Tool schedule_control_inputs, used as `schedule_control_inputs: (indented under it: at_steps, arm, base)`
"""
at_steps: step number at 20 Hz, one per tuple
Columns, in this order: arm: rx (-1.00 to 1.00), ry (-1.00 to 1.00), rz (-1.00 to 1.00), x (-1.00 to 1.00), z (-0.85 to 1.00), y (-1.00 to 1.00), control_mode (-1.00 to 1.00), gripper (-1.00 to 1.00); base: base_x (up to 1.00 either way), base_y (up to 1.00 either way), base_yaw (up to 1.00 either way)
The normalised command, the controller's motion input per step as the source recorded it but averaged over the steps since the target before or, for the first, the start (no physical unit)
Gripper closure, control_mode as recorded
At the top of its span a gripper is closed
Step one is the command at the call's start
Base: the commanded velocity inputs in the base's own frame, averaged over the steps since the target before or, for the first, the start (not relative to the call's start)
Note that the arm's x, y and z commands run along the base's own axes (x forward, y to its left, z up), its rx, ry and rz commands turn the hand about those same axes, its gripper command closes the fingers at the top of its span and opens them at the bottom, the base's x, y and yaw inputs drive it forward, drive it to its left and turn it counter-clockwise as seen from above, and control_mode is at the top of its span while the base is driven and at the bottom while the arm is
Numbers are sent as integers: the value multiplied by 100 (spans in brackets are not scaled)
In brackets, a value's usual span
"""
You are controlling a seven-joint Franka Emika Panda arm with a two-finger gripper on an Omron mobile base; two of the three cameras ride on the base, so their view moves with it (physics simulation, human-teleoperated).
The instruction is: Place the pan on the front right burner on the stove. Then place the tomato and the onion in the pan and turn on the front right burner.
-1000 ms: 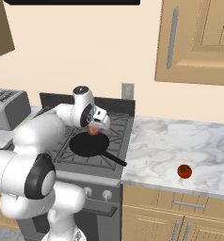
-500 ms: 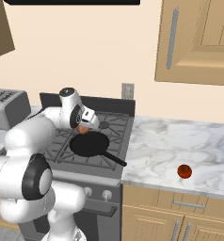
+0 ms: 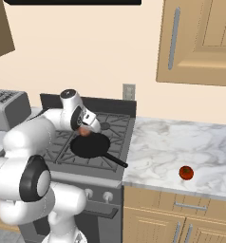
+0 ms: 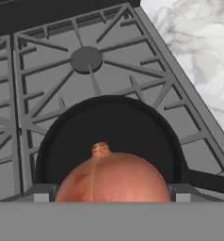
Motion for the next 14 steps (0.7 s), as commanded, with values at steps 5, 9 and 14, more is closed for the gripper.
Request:
schedule_control_inputs:
  at_steps: [5, 9, 14]
  arm:
    - [14, 0, -7, 0, 0, -19, -100, 100]
    - [0, 0, 0, 0, 0, 0, -100, 100]
    - [0, 0, 0, 1, -40, 0, -100, 100]
  base:
    - [0, 0, 0]
    - [0, 0, 0]
    - [0, 0, 0]
